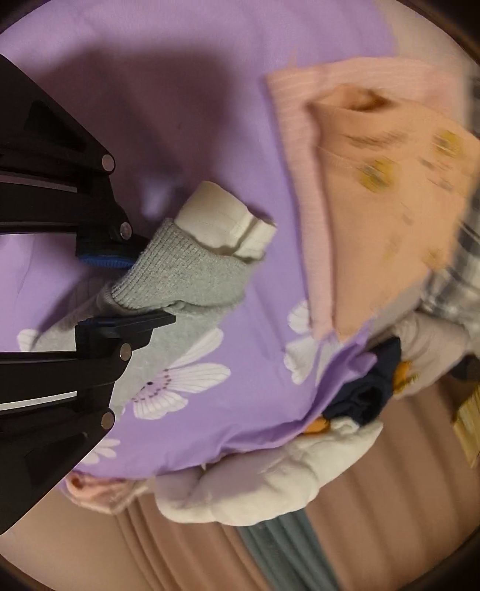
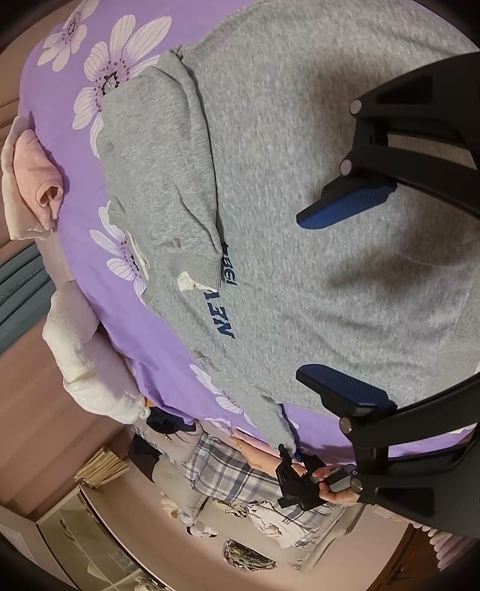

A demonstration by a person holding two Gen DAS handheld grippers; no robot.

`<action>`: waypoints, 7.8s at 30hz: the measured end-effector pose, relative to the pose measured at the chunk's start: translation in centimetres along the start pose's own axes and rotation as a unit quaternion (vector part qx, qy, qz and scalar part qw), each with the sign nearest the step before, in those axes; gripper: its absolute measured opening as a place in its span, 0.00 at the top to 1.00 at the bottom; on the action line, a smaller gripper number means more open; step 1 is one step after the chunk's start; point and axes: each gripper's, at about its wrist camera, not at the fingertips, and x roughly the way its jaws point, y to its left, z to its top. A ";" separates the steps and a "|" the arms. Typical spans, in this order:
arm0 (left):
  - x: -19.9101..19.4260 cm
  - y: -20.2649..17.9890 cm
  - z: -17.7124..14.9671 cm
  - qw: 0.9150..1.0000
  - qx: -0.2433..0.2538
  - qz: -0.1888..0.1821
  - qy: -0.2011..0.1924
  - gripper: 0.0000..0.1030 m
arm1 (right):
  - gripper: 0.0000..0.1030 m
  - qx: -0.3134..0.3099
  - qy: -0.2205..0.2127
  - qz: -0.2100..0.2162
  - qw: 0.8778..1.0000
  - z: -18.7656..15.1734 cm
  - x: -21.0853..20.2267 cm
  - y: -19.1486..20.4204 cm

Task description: Fold small clothes

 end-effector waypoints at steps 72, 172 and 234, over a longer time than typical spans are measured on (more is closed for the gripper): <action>-2.5 -9.3 -16.4 0.941 0.309 -0.056 0.130 0.32 | 0.83 -0.005 0.056 -0.064 0.996 11.9 12.0 0.8; -8.6 -5.0 -26.1 0.899 0.187 -0.208 0.338 0.20 | 0.32 0.154 0.056 0.044 0.985 -6.7 -10.9 -12.1; -8.9 -6.2 -25.9 0.905 0.199 -0.214 0.310 0.83 | 0.78 0.147 -0.006 0.086 0.985 -6.6 -10.7 -9.3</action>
